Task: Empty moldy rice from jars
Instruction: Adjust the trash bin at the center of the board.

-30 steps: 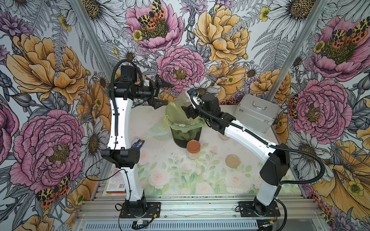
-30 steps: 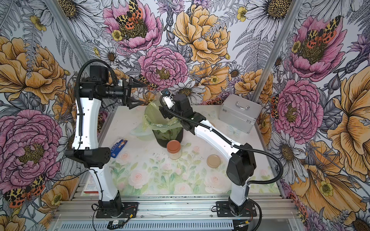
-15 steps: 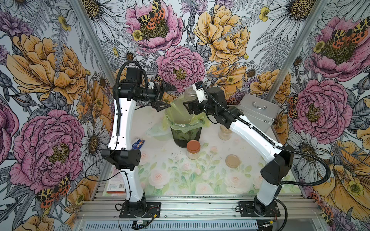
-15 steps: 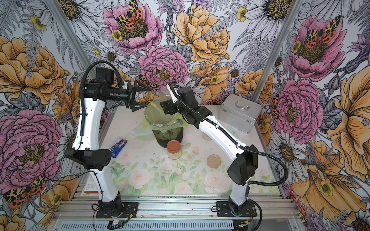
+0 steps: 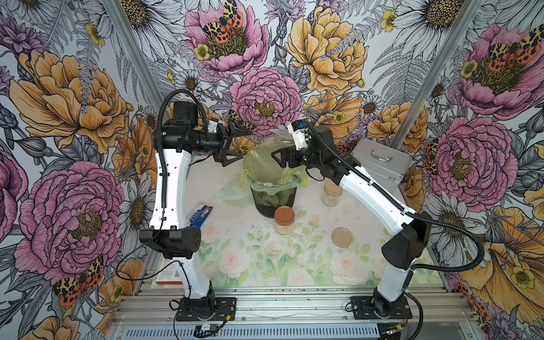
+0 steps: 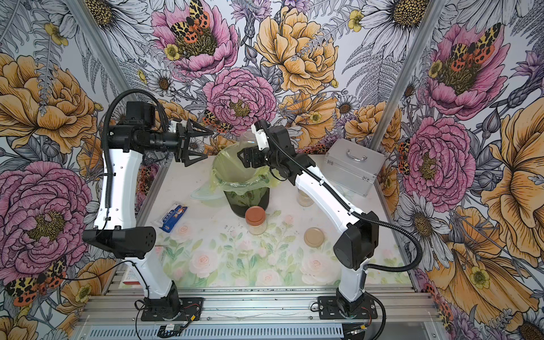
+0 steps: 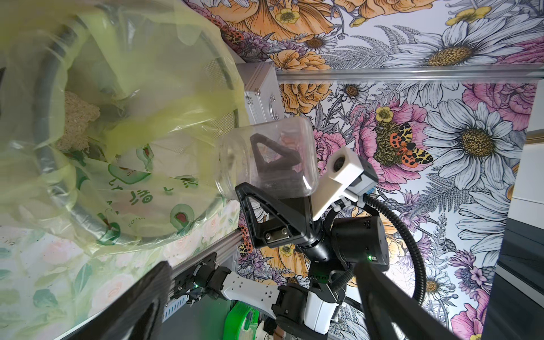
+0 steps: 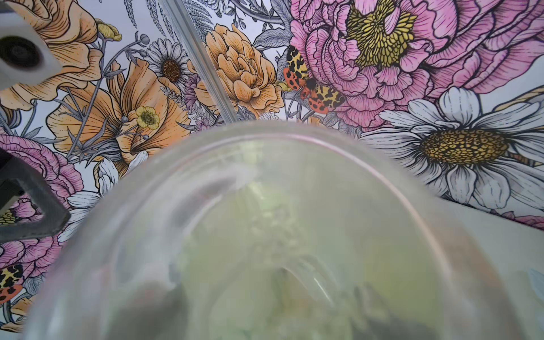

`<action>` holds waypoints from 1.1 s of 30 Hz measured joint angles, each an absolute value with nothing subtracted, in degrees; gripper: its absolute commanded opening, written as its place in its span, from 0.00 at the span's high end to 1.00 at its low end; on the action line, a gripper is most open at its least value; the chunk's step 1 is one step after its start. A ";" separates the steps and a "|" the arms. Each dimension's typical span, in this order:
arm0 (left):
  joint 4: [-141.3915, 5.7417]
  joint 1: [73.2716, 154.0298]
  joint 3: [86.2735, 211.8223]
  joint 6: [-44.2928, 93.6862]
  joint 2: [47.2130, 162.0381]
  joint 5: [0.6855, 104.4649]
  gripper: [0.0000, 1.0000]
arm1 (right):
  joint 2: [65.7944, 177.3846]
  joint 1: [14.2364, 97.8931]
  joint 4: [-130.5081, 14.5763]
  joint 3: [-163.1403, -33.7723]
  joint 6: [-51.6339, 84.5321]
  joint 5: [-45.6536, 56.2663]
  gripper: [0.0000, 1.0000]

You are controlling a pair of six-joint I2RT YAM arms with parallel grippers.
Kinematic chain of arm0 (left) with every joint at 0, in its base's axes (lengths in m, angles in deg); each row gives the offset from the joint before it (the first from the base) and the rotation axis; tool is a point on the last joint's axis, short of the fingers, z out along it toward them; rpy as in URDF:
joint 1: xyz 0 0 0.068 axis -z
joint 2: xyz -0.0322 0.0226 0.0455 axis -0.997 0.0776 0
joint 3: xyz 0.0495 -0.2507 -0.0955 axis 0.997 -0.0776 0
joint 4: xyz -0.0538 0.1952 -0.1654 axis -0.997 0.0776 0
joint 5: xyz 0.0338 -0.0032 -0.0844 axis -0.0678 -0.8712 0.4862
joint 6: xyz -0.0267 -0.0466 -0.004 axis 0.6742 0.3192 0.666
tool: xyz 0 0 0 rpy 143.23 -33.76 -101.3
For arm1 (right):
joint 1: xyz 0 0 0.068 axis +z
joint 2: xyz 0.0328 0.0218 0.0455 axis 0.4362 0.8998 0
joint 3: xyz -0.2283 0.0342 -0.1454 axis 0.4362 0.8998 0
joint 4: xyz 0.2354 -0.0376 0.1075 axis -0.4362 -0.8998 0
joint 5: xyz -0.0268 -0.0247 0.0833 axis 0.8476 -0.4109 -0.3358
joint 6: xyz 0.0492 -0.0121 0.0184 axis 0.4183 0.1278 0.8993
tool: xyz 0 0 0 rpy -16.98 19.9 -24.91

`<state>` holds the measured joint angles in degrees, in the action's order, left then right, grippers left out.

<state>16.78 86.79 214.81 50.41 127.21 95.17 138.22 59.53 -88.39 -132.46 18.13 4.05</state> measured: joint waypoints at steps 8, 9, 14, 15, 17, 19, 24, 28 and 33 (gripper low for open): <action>16.58 86.76 211.69 49.21 124.94 95.17 0.02 | 141.32 58.46 -88.78 -137.93 23.29 -2.20 1.00; 16.58 86.76 211.45 49.04 124.66 95.17 0.02 | 142.06 58.22 -88.76 -138.87 24.50 -3.82 1.00; 16.45 86.74 210.79 48.82 123.69 95.17 0.02 | 146.96 56.23 -87.89 -143.59 30.75 -10.70 1.00; 16.39 86.74 210.61 48.82 123.59 95.17 0.02 | 147.35 56.08 -88.02 -143.57 31.40 -11.10 1.00; 16.36 86.63 210.42 48.80 123.52 95.20 0.02 | 147.92 55.62 -88.52 -143.57 32.71 -11.75 1.00; 16.32 86.48 210.27 48.80 123.52 95.17 0.02 | 148.05 55.18 -88.54 -143.57 33.94 -12.58 1.00; 16.30 86.42 209.74 48.60 123.48 95.20 0.02 | 148.53 54.68 -88.43 -144.42 36.93 -16.15 1.00; 16.17 86.42 209.24 48.36 123.48 95.20 0.02 | 149.10 54.35 -88.35 -144.86 39.51 -19.21 1.00; 15.86 86.42 209.04 48.34 123.48 95.20 0.02 | 148.91 54.29 -88.41 -144.22 40.60 -19.67 1.00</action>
